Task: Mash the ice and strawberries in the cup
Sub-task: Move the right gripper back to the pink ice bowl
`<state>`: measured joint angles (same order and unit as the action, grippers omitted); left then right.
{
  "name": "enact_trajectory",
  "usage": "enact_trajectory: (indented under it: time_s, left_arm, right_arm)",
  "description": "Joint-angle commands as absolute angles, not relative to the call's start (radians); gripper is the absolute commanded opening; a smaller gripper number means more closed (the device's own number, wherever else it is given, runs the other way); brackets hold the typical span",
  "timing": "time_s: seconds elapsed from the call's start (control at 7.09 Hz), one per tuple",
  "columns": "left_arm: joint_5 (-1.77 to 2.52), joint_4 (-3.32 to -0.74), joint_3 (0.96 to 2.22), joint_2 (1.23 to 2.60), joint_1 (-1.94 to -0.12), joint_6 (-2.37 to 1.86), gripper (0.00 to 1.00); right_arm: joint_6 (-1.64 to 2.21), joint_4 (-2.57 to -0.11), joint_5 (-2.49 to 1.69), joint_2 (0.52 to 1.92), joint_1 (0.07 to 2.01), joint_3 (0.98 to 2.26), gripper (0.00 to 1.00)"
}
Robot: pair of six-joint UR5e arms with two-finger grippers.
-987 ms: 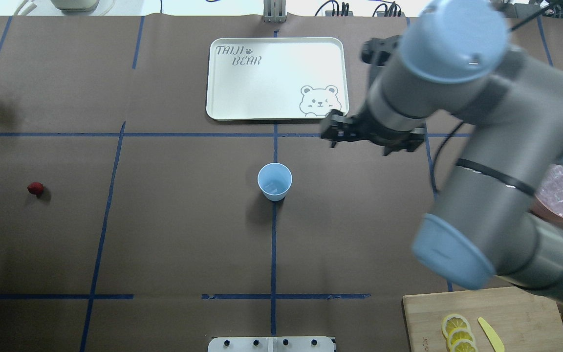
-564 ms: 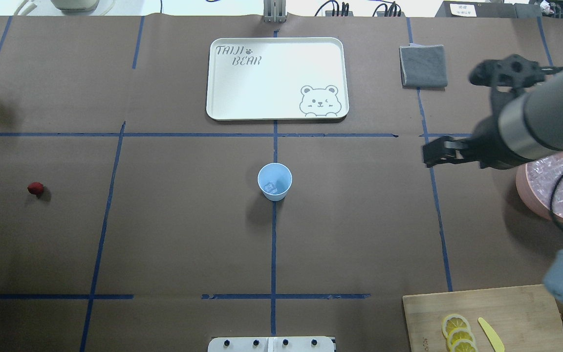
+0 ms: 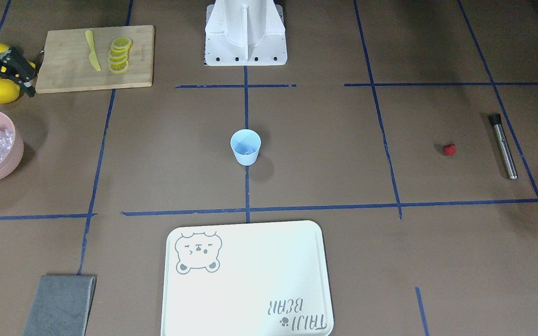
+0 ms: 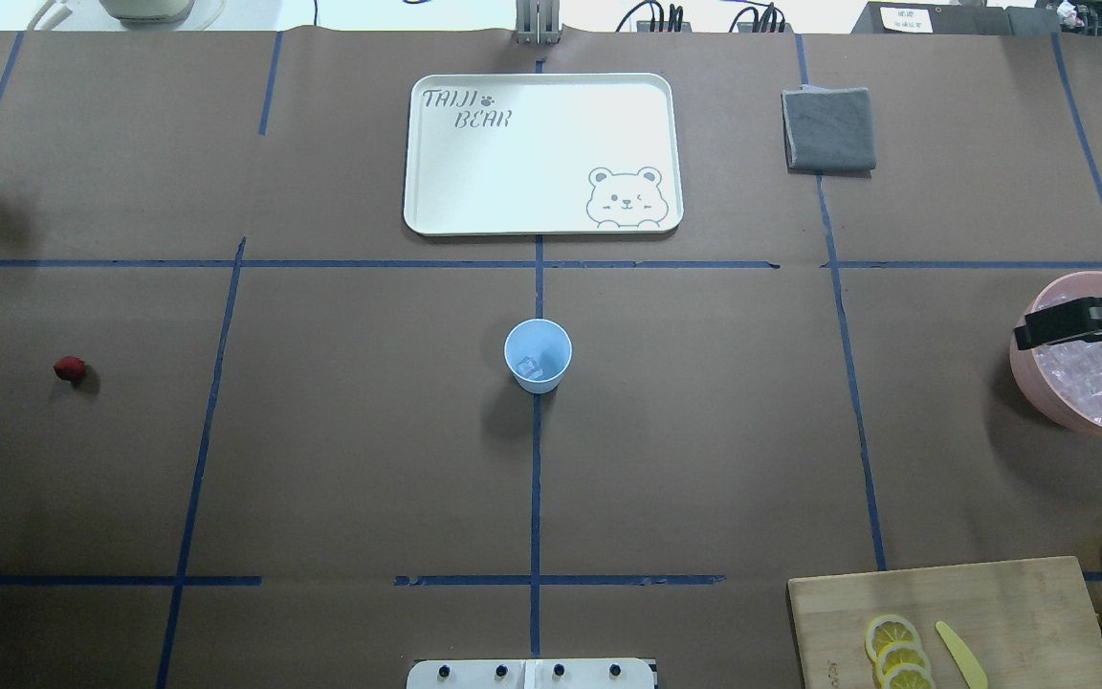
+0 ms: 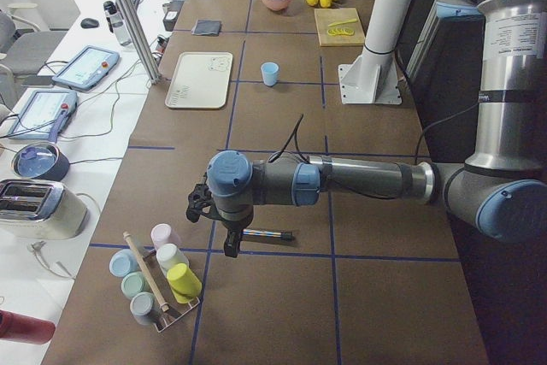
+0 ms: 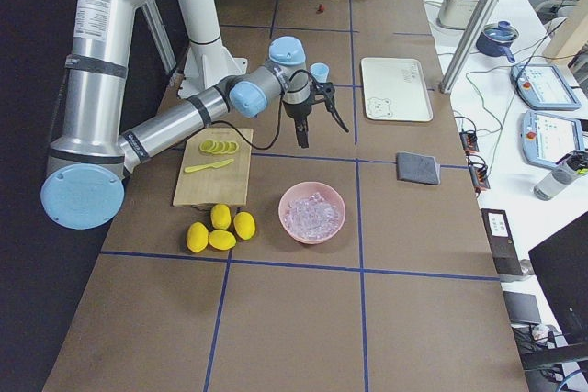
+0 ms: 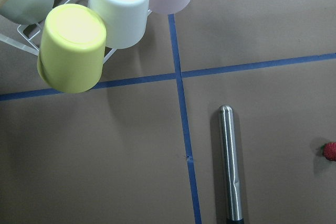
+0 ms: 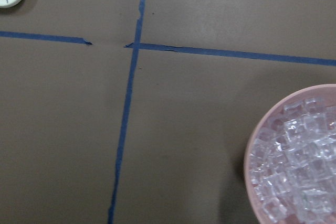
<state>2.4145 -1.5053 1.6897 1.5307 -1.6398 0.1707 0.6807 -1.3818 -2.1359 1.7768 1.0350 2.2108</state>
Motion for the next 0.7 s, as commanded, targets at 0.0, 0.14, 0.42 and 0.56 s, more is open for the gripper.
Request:
enact_trajectory:
  time_s: [0.0, 0.14, 0.42, 0.56]
  left_arm:
    - [2.414, -1.506, 1.701, 1.522, -1.640, 0.170, 1.00]
    - [2.413, -1.505, 1.701, 1.522, -1.640, 0.170, 1.00]
    - [2.413, -1.505, 1.710, 1.522, -1.640, 0.170, 1.00]
    - [2.413, -1.505, 1.710, 1.522, -1.640, 0.170, 1.00]
  right_arm:
    - [0.556, -1.367, -2.146, 1.813, 1.095, 2.125, 0.99]
    - [0.540, -1.344, -2.145, 1.803, 1.097, 2.084, 0.99]
    - [0.545, -1.295, -2.151, 1.799, 1.097, 1.996, 0.98]
    - [0.543, -1.293, -2.158, 1.783, 1.097, 1.956, 0.98]
